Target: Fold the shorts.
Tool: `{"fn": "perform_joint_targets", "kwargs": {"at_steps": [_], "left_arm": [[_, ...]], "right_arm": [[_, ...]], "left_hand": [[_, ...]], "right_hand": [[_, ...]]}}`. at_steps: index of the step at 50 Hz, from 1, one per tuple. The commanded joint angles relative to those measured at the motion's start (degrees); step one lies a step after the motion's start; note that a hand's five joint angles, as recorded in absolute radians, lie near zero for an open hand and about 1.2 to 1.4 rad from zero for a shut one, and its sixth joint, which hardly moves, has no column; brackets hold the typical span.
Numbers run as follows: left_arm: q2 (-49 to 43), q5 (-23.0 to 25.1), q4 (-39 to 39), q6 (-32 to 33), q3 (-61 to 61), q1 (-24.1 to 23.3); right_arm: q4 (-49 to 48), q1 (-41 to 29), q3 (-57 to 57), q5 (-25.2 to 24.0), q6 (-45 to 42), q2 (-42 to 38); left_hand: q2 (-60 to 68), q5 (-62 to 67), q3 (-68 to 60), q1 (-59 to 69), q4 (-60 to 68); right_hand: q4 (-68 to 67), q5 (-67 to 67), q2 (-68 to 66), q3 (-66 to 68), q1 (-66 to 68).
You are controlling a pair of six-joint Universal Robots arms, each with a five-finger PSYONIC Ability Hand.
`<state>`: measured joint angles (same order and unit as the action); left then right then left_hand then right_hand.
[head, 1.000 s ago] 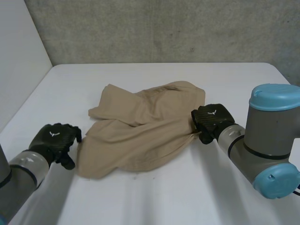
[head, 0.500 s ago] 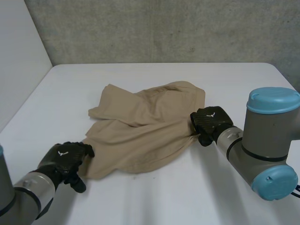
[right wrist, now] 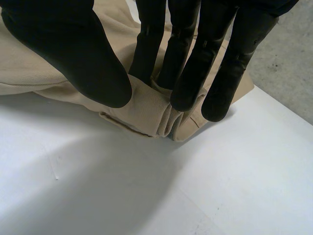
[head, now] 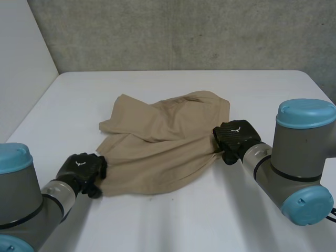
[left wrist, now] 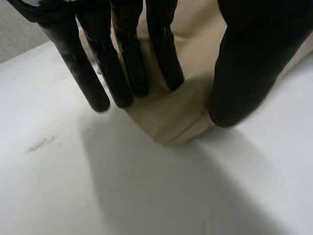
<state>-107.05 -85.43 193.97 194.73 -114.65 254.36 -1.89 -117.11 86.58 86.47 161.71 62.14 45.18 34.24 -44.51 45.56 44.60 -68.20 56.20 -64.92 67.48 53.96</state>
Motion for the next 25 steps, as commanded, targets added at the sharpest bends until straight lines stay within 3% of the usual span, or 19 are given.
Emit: {"fn": "perform_joint_targets", "kwargs": {"at_steps": [1,9,18,25], "left_arm": [[1.05,-0.09,1.94,0.03,0.04,-0.09],[12.47,0.17,-0.34,0.12,0.04,-1.15],[30.49,0.88,-11.77,-0.23,5.13,-1.15],[38.41,2.63,-17.13,-0.58,10.5,-1.76]], "right_arm": [[-0.04,-0.05,0.08,-0.08,-0.08,0.0],[4.7,-0.13,-0.62,-0.17,-4.29,2.28],[17.61,0.83,-3.17,-0.26,-11.41,15.89],[19.47,1.45,-5.46,-0.25,-11.77,25.48]], "left_hand": [[34.82,35.76,-35.49,34.44,35.4],[34.82,35.76,-35.49,34.44,35.4],[34.82,35.76,-35.49,34.44,35.4],[34.82,35.76,-35.49,34.44,35.4]], "right_hand": [[-11.8,13.8,-15.08,12.52,26.04],[-11.8,13.8,-15.08,12.52,26.04],[-11.8,13.8,-15.08,12.52,26.04],[-11.8,13.8,-15.08,12.52,26.04]]}}
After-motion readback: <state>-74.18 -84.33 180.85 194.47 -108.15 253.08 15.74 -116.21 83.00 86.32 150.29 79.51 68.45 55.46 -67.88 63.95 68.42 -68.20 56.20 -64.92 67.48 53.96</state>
